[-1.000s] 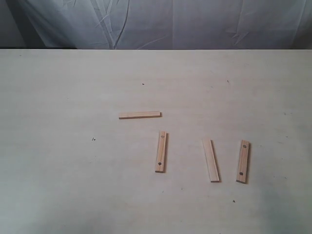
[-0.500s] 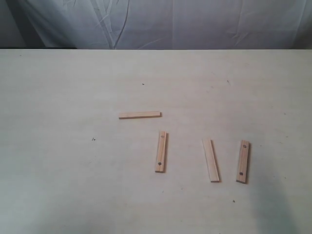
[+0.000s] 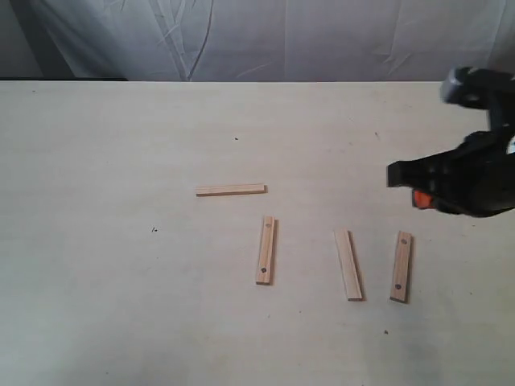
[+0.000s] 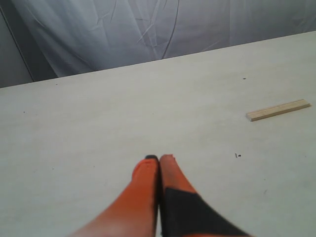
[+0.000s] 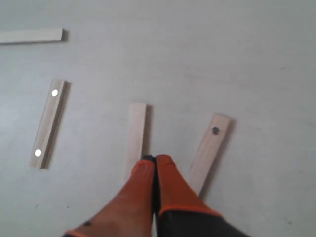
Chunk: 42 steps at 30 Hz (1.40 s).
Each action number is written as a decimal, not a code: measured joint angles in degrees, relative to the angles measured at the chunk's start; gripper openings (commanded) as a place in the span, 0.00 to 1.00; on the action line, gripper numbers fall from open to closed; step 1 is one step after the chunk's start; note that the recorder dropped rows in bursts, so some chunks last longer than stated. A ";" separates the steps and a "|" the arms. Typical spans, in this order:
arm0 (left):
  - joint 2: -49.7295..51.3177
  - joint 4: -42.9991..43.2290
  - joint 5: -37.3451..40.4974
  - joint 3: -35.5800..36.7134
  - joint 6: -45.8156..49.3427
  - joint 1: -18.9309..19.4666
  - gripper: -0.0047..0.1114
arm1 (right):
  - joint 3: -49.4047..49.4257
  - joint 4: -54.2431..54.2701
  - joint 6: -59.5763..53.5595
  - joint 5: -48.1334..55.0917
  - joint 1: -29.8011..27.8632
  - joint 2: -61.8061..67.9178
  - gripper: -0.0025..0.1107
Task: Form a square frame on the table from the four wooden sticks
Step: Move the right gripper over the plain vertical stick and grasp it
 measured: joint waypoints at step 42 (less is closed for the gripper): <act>0.00 0.00 0.00 0.00 0.00 0.00 0.04 | -10.72 -16.09 29.13 -0.33 14.99 32.66 0.23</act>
